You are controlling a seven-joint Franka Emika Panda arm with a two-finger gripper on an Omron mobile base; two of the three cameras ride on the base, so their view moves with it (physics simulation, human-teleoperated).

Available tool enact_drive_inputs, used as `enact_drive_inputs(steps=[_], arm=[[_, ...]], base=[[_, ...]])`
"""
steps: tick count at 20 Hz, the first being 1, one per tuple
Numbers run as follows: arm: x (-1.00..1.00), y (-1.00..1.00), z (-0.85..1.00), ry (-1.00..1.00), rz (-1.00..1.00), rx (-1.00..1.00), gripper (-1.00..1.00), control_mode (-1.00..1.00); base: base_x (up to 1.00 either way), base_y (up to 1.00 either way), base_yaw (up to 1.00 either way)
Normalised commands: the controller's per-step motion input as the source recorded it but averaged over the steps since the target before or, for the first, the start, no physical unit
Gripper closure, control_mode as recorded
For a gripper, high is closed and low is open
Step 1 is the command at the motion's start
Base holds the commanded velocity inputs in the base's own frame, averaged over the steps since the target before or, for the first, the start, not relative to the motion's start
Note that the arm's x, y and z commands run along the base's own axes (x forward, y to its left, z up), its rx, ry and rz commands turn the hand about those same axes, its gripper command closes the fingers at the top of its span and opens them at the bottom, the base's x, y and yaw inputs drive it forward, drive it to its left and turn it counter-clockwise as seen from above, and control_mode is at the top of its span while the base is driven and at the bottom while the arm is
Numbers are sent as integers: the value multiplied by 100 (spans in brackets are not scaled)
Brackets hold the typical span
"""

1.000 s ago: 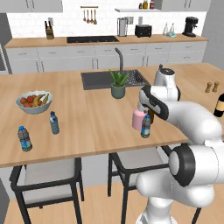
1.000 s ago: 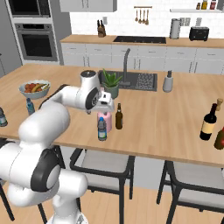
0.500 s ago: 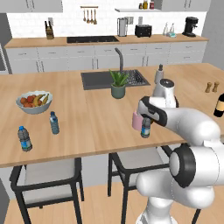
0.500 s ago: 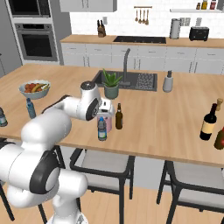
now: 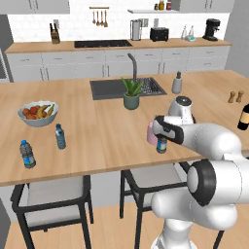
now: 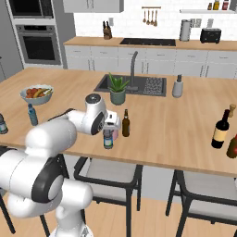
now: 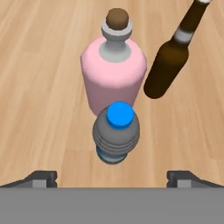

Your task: Move the plastic bottles in the middle to the plastics group, and the glass bottles in the middle to the glass group.

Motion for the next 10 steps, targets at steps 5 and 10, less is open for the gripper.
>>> enact_drive_inputs(steps=[5,10], arm=[[4,0,-4,0,0,0,-100,-100],[10,0,0,0,0,0,-100,-100]], base=[[0,0,0],[0,0,0]])
